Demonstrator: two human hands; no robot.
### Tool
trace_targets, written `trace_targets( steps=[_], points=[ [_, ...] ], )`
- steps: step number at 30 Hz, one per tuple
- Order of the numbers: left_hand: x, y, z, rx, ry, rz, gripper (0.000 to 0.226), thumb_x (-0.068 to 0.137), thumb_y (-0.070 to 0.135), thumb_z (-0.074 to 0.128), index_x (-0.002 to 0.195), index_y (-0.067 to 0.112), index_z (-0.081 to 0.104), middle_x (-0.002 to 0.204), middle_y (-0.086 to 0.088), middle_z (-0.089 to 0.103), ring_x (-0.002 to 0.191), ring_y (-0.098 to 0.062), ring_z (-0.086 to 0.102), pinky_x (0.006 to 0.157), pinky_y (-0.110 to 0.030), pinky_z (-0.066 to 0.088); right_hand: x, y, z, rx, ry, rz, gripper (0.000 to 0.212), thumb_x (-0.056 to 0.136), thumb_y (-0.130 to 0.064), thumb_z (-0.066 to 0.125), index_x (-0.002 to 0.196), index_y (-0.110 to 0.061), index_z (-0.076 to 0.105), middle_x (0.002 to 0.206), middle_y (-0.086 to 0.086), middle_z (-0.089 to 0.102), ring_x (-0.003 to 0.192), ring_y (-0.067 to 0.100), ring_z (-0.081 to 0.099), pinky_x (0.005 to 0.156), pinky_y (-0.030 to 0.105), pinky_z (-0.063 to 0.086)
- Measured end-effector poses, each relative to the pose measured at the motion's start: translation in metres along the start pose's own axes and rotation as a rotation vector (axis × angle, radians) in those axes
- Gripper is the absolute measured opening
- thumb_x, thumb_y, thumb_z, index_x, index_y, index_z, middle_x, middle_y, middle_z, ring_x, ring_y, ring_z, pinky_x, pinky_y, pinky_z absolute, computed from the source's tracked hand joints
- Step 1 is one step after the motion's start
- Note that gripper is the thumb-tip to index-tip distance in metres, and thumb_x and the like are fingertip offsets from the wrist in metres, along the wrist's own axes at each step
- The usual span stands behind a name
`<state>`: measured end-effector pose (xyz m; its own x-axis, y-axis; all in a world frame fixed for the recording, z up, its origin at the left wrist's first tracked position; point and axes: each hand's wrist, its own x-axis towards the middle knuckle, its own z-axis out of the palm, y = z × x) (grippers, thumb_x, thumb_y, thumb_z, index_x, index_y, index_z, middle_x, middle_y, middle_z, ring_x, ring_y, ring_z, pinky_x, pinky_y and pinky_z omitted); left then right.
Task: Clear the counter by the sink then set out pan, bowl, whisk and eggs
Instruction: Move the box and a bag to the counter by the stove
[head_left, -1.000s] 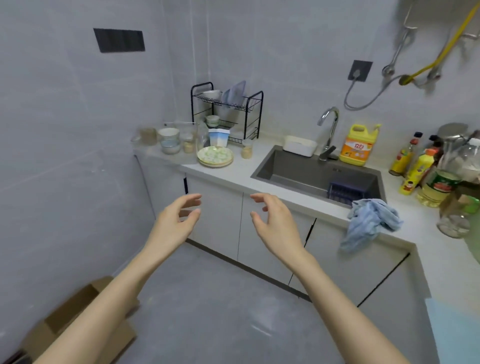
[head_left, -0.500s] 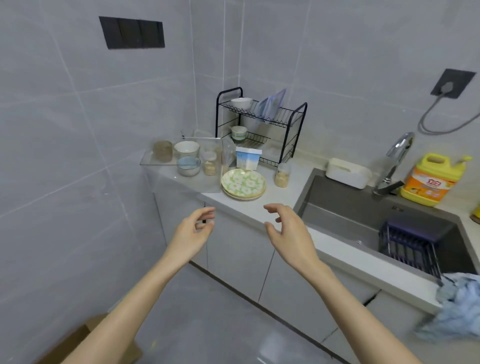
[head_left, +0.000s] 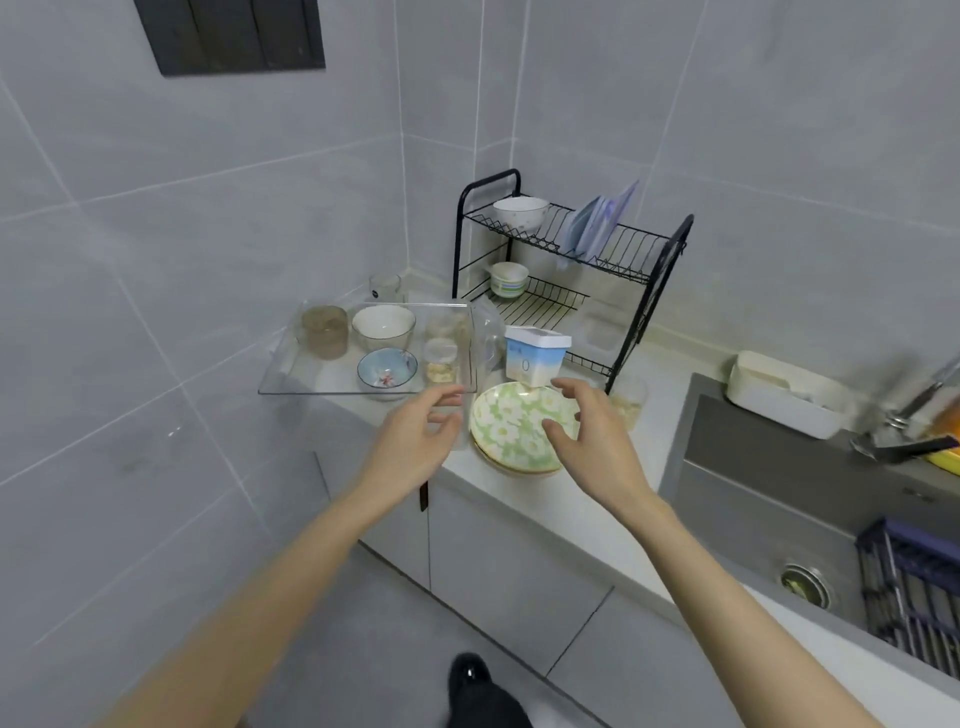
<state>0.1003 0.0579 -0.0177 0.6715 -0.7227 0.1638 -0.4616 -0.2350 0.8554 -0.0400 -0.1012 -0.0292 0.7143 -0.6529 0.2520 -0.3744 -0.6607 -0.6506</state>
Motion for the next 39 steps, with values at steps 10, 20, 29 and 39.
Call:
trace_targets(
  steps=[10, 20, 29, 39],
  points=[
    [0.175, -0.031, 0.038, 0.139, -0.129, 0.061, 0.036, 0.095, 0.018, 0.049, 0.130, 0.021, 0.053, 0.123, 0.010, 0.060, 0.106, 0.003, 0.054, 0.094, -0.021, 0.044, 0.173, 0.081, 0.061, -0.085, 0.000, 0.206, 0.068, 0.087, -0.039, 0.063, 0.144, -0.027, 0.029, 0.148, 0.006, 0.029, 0.132, 0.033, 0.029, 0.102, 0.039, 0.032],
    [0.276, -0.075, 0.063, 0.328, -0.251, 0.066, 0.035, 0.095, 0.022, 0.050, 0.130, 0.025, 0.053, 0.125, 0.006, 0.057, 0.113, -0.011, 0.052, 0.093, -0.025, 0.041, 0.264, 0.141, 0.108, -0.046, -0.146, 0.357, 0.084, 0.071, -0.043, 0.076, 0.140, -0.027, 0.031, 0.143, 0.006, 0.028, 0.130, 0.032, 0.030, 0.103, 0.040, 0.032],
    [0.324, -0.088, 0.071, 0.468, -0.330, 0.192, 0.038, 0.096, 0.017, 0.048, 0.133, 0.021, 0.049, 0.133, 0.004, 0.050, 0.124, -0.014, 0.041, 0.097, -0.021, 0.030, 0.279, 0.155, 0.122, 0.058, -0.102, 0.340, 0.071, 0.063, -0.031, 0.085, 0.125, -0.021, 0.051, 0.129, 0.003, 0.033, 0.115, 0.024, 0.050, 0.100, 0.029, 0.043],
    [0.387, -0.107, 0.082, 0.768, -0.516, 0.347, 0.051, 0.092, 0.017, 0.050, 0.142, 0.021, 0.040, 0.145, 0.000, 0.039, 0.135, -0.020, 0.030, 0.113, -0.032, 0.020, 0.262, 0.124, 0.092, -0.073, 0.074, 0.289, 0.071, 0.061, -0.041, 0.083, 0.124, -0.025, 0.054, 0.129, 0.005, 0.036, 0.112, 0.028, 0.050, 0.096, 0.037, 0.047]
  ],
)
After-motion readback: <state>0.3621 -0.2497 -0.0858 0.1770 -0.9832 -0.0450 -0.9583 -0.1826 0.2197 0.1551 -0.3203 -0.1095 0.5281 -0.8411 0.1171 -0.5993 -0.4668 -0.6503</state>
